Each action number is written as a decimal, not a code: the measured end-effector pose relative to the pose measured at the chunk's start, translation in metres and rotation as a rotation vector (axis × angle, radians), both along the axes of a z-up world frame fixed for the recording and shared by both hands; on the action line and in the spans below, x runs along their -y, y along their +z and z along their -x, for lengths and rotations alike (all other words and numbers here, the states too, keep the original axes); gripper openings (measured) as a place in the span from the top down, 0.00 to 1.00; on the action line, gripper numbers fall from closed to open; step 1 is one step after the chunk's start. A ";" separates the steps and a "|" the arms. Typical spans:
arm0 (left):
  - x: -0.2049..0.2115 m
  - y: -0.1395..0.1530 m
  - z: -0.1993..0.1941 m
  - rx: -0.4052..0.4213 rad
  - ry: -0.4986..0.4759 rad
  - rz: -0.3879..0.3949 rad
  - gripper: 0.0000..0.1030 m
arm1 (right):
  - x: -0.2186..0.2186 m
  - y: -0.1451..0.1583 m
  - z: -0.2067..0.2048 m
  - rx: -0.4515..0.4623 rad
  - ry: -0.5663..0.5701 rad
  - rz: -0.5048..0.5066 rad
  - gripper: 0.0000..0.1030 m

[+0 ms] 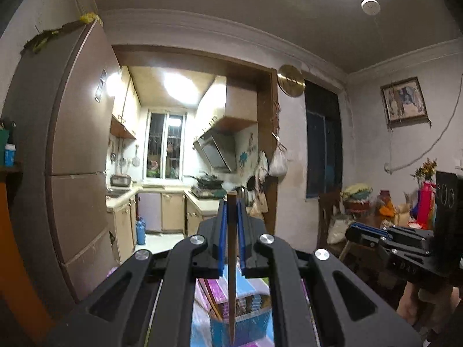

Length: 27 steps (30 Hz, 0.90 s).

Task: Organize utensils
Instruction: 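Carry both chopsticks upright to the blue holder and lower them in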

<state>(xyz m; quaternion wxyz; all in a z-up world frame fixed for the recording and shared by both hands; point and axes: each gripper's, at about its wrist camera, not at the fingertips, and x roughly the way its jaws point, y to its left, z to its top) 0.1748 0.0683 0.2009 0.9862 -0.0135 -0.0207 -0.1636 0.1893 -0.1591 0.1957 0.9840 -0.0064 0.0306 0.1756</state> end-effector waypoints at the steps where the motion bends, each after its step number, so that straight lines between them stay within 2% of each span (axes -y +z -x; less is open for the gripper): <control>1: 0.000 0.006 -0.003 0.006 0.003 0.004 0.95 | 0.002 0.006 -0.004 0.001 0.001 -0.006 0.93; 6: 0.008 0.033 -0.030 0.032 0.028 0.039 0.95 | 0.013 0.042 -0.044 0.003 0.010 -0.027 0.93; 11: 0.022 0.027 -0.062 0.020 0.037 0.045 0.95 | 0.016 0.050 -0.081 -0.017 0.015 -0.031 0.93; 17: 0.035 -0.003 -0.094 -0.010 0.044 0.011 0.95 | 0.017 0.028 -0.123 -0.069 0.027 -0.040 0.93; 27: 0.035 -0.029 -0.131 -0.065 0.064 -0.001 0.95 | 0.019 -0.012 -0.166 -0.149 0.034 -0.049 0.93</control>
